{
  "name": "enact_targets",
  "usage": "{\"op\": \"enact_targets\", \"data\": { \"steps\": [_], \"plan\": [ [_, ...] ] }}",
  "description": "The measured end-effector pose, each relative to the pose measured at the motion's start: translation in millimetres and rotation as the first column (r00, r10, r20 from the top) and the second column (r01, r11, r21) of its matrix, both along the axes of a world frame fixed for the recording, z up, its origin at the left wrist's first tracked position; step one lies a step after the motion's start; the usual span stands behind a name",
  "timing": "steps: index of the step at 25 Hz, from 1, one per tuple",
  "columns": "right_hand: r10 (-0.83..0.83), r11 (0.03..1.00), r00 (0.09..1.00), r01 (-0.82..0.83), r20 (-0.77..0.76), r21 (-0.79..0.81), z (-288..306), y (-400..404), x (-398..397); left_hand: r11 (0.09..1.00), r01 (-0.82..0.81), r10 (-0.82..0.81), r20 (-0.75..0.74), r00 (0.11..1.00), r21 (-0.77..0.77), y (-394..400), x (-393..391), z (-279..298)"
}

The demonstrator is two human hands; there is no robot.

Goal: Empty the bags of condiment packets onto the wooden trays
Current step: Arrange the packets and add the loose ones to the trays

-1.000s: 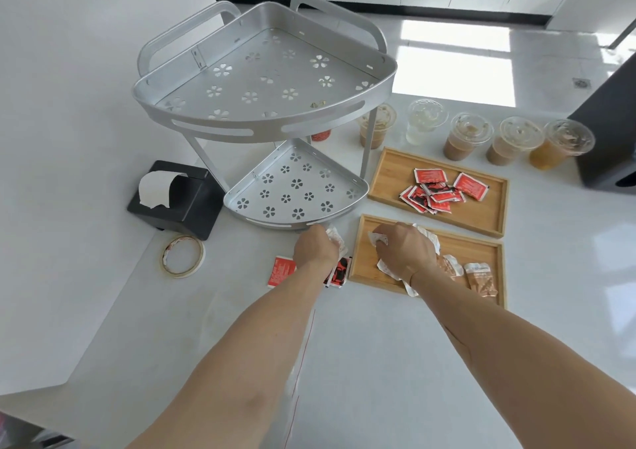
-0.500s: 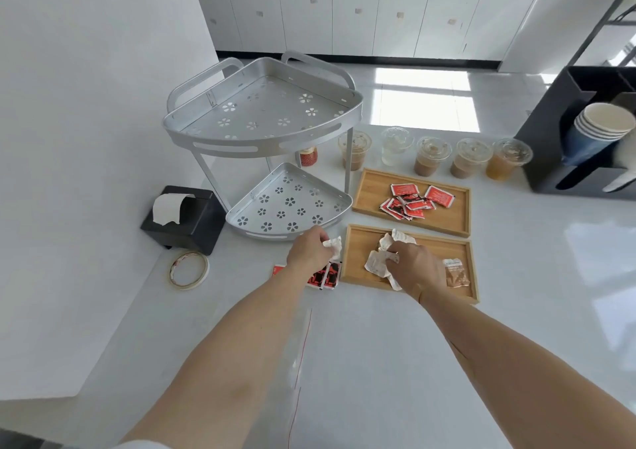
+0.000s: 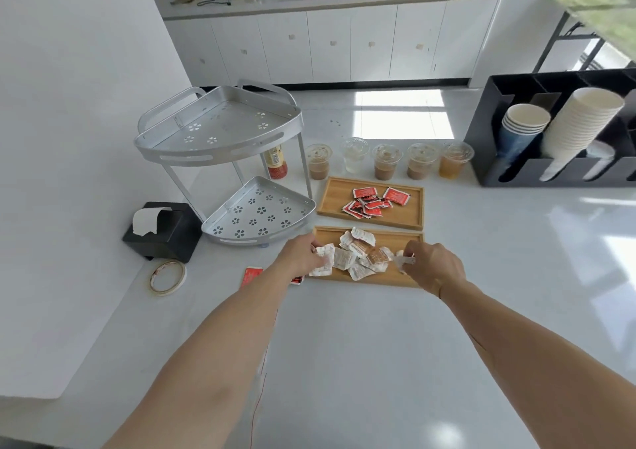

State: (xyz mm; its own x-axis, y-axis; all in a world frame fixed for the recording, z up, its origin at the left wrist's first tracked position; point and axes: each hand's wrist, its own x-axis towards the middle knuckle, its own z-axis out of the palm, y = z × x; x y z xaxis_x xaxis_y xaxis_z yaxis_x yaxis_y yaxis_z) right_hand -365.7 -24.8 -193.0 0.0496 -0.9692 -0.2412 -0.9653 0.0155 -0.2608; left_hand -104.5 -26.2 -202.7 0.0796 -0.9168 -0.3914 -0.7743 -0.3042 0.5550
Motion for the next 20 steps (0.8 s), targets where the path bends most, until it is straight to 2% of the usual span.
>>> {"op": "enact_targets", "data": {
  "steps": [7, 10, 17, 20],
  "plan": [
    [-0.018, 0.998, 0.999, 0.015, 0.040, 0.064, -5, -7, -26, 0.999, -0.006, 0.006, -0.019, 1.000, 0.032, -4, -39, -6],
    [-0.044, 0.993, 0.993, 0.032, 0.107, 0.112, -17, -11, -25, 0.998, 0.026, -0.025, -0.029, 0.999, 0.055, -16, -59, -12],
    [-0.064, 0.987, 0.994, 0.049, 0.090, 0.155, -47, -38, -22, 0.984, 0.118, -0.116, -0.029, 0.993, 0.130, -43, -101, -31],
    [-0.061, 0.977, 0.993, 0.039, 0.102, 0.209, -57, -50, -22, 0.978, 0.171, -0.170, -0.019, 0.985, 0.115, -50, -115, -40]
  ]
}}
